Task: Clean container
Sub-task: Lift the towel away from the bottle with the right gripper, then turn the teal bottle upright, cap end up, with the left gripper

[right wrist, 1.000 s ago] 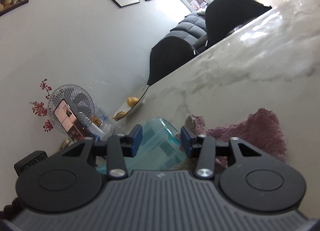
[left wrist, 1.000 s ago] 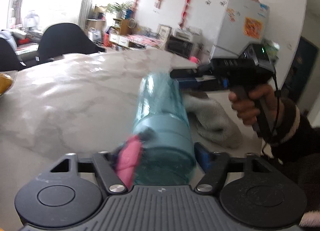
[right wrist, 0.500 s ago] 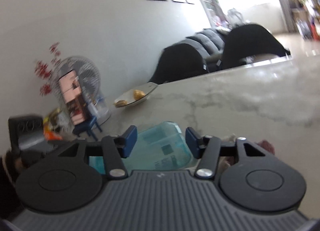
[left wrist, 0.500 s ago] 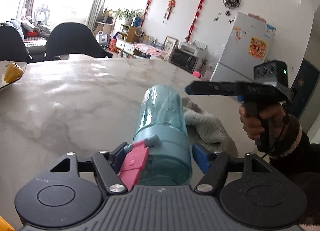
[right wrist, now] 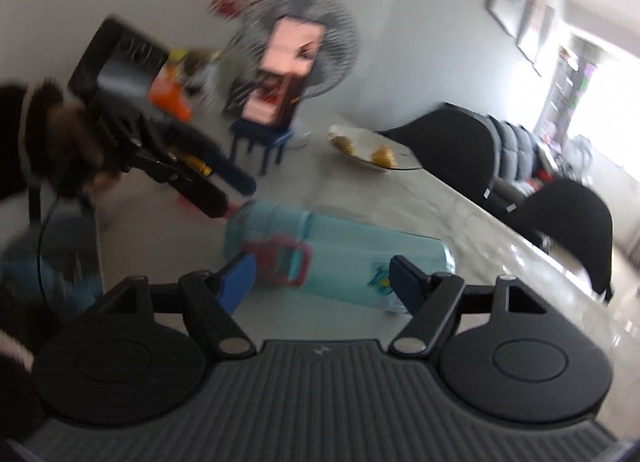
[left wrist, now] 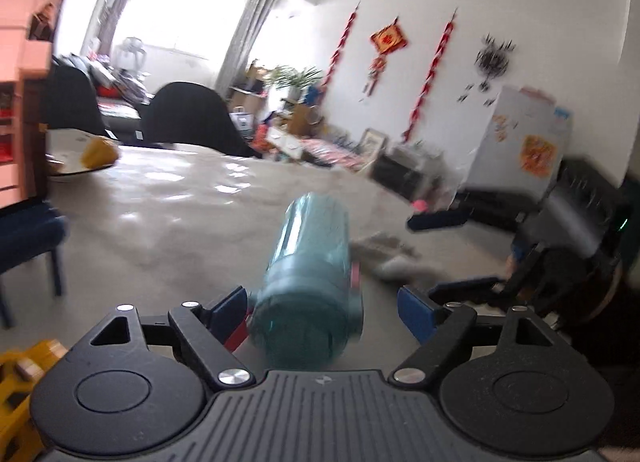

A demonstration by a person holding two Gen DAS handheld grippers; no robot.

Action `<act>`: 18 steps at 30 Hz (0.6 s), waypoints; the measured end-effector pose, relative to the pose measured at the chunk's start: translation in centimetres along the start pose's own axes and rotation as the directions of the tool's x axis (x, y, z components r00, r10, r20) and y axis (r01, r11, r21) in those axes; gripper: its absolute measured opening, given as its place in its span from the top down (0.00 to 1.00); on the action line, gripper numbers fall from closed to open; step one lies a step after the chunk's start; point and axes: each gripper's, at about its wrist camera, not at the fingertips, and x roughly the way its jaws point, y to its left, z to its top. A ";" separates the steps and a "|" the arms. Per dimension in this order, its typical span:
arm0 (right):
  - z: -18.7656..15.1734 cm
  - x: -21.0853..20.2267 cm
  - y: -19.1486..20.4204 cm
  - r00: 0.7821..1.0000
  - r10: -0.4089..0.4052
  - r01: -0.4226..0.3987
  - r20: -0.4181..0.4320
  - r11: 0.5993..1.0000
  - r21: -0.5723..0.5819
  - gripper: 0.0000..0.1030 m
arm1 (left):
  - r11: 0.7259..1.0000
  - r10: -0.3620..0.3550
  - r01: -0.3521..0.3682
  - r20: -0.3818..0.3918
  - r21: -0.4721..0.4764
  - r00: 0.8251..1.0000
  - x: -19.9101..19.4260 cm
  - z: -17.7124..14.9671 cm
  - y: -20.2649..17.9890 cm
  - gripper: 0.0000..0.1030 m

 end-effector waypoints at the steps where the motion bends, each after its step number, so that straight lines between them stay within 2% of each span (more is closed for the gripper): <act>1: 0.2 0.2 0.3 1.000 0.004 -0.004 -0.008 0.999 -0.034 0.29 | 1.000 0.017 -0.017 -0.012 0.014 1.000 -0.2 -0.3 -0.1 0.19; 6: 0.9 2.0 2.3 0.999 0.010 -0.017 -0.037 0.978 -0.206 0.29 | 0.998 0.066 -0.065 -0.047 0.024 0.997 -0.8 -1.4 0.5 0.19; 10: 1.5 4.1 4.2 0.996 0.023 -0.055 -0.089 0.922 -0.382 0.29 | 0.998 0.060 -0.060 -0.035 0.003 0.998 -1.3 -1.6 0.9 0.19; 12: 1.8 5.1 4.9 0.992 0.037 -0.094 -0.123 0.862 -0.498 0.29 | 0.998 0.059 -0.059 -0.027 -0.008 0.998 -1.4 -1.6 1.0 0.19; 15: 2.6 6.8 5.3 0.981 0.064 -0.170 -0.182 0.730 -0.662 0.29 | 0.997 0.063 -0.063 -0.017 -0.031 0.998 -1.7 -2.0 1.2 0.19; 18: 3.6 8.4 5.8 0.970 0.051 -0.219 -0.239 0.617 -0.756 0.27 | 0.996 0.073 -0.073 -0.014 -0.055 0.997 -1.7 -2.3 1.1 0.17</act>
